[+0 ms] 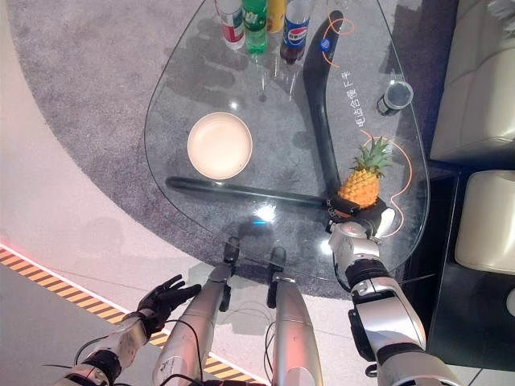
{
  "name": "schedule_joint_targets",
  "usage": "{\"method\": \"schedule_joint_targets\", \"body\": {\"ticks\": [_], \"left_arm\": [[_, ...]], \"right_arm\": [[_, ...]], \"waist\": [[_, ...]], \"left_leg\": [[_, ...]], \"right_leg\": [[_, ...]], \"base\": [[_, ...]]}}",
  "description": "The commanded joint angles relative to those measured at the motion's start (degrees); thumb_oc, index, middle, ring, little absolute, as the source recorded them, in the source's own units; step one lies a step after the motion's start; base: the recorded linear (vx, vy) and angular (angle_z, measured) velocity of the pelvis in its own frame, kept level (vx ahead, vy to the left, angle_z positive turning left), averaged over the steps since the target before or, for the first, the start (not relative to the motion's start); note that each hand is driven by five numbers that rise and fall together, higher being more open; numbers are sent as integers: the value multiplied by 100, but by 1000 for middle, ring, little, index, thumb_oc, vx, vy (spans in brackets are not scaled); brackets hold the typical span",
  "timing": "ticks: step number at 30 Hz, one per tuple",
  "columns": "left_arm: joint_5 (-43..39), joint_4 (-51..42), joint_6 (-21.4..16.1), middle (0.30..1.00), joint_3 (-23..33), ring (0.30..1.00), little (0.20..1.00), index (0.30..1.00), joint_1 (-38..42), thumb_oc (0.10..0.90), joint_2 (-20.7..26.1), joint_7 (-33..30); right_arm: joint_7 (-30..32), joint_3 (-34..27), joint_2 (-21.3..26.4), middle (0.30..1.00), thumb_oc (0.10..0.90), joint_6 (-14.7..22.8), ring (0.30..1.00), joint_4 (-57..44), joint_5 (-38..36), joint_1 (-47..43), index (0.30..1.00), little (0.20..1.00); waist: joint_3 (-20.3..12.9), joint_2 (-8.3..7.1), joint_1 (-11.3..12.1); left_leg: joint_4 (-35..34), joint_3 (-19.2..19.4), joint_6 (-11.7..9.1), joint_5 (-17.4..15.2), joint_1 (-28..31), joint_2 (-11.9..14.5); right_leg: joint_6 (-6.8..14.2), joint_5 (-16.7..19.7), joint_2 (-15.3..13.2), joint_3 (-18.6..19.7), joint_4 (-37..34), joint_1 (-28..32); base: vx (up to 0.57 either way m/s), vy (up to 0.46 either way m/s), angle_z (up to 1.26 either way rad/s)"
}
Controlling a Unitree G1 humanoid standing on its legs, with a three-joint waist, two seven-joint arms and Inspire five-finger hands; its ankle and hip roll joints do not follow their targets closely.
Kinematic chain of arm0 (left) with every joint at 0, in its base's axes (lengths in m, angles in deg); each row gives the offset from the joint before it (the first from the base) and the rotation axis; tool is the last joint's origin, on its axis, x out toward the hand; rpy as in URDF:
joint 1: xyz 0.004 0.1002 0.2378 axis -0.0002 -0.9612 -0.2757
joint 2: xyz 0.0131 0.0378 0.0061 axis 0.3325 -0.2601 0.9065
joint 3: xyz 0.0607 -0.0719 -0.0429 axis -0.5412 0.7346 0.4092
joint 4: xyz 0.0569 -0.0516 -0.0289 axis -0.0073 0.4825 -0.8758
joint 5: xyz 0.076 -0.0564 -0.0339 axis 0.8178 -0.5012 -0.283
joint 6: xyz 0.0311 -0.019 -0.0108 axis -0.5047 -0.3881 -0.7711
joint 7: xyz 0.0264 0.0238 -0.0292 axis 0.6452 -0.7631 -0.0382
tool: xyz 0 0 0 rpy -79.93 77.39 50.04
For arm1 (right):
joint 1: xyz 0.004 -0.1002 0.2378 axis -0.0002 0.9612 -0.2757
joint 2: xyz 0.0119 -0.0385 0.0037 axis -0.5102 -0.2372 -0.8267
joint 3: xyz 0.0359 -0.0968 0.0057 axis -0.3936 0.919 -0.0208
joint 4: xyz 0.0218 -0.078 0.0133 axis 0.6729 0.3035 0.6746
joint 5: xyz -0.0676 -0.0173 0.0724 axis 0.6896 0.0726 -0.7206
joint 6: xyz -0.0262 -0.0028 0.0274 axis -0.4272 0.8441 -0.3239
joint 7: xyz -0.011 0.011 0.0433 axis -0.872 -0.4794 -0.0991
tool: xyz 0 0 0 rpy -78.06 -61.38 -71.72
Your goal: Pick up the fruit to the plate
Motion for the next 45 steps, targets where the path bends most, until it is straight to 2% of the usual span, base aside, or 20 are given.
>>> {"method": "schedule_joint_targets", "body": {"ticks": [1, 12, 13, 15, 16, 17, 18, 26, 33, 40, 45], "left_arm": [[73, 168, 120, 900, -232, 900, 900, 900, -492, 800, -93, -123], [69, 160, 110, 900, -224, 900, 900, 900, -500, 800, -91, -139], [-85, 94, -32, 900, -91, 900, 900, 900, -577, 800, -75, -343], [-427, -24, -426, 900, 343, 900, 900, 900, -730, 800, -52, -717], [-577, -158, -639, 900, 647, 900, 900, 900, -784, 800, -57, -876], [-717, -285, -843, 900, 915, 900, 900, 900, -825, 800, -37, -930], [-753, -312, -918, 900, 962, 900, 900, 900, -824, 800, -41, -946], [-1075, -474, -1317, 900, 1242, 900, 900, 900, -879, 800, -89, -856], [-1555, -1273, -1900, 900, 1538, 900, 900, 900, -1050, 800, -141, -749], [-1473, -2008, -2336, 900, 1834, 900, 900, 900, -980, 800, -61, -826], [-1182, -3079, -2554, 900, 1916, 900, 900, 900, -914, 800, 82, -955]], "right_arm": [[-155, -235, 482, 300, 100, 805, 300, -744, -223, 215, 300, 200], [-178, -242, 456, 300, 100, 864, 300, -817, -231, 246, 300, 200], [-333, -332, 281, 300, 100, 1235, 300, -1522, -258, 549, 300, 200], [-614, -439, 42, 300, 100, 1627, 300, -2673, 99, 1075, 300, 200], [-831, -431, -67, 300, 100, 1697, 300, -3327, 354, 1351, 300, 200], [-1030, -417, -139, 300, 100, 1691, 300, -3928, 492, 1601, 300, 200], [-1080, -419, -180, 300, 100, 1695, 300, -4073, 503, 1649, 300, 200], [-1494, -382, -312, 300, 100, 1559, 300, -4767, 838, 1891, 300, 200], [-2361, -323, -426, 300, 100, 1498, 300, -5399, 1247, 2327, 300, 200], [-3062, -152, -373, 300, 100, 1468, 300, -5639, 1396, 2582, 300, 200], [-3684, 32, -261, 300, 100, 1433, 300, -5851, 1540, 2750, 300, 200]], "waist": [[-49, -128, 6], [-49, -132, 0], [-49, -147, -60], [-49, -172, -150], [-49, -193, -196], [-49, -214, -249], [-49, -224, -268], [-49, -254, -292], [-228, -272, -230], [-395, -306, -138], [-474, -346, -49]], "left_leg": [[872, 134, 205, -740, -58, -213], [872, 135, 204, -740, -49, -212], [877, 138, 197, -785, 36, -196], [811, 130, 194, -776, 190, -192], [780, 128, 182, -773, 310, -189], [743, 117, 167, -770, 475, -174], [707, 105, 160, -732, 513, -175], [657, 49, 137, -743, 883, -172], [564, -23, 124, -729, 1095, -165], [498, -107, 97, -702, 1253, -165], [482, -176, 79, -688, 1336, -167]], "right_leg": [[112, 490, 54, 119, -767, 356], [111, 489, 57, 121, -766, 365], [102, 444, 85, 149, -770, 460], [81, 405, 123, 190, -809, 614], [59, 376, 140, 194, -839, 749], [34, 331, 152, 191, -874, 933], [29, 347, 150, 187, -901, 977], [-27, 248, 168, 146, -962, 1420], [-34, 167, 175, 76, -1009, 1680], [-39, 86, 186, -21, -1027, 1902], [-28, 32, 185, -103, -1009, 2025]], "base": [[0, 0, 0], [0, 0, 0], [0, 0, 0], [-25, -4, -1], [-54, -18, -6], [-58, -20, -4], [-39, -16, -3], [-1, -7, 1], [11, -14, 1], [20, -19, 2], [30, -37, 10]]}}
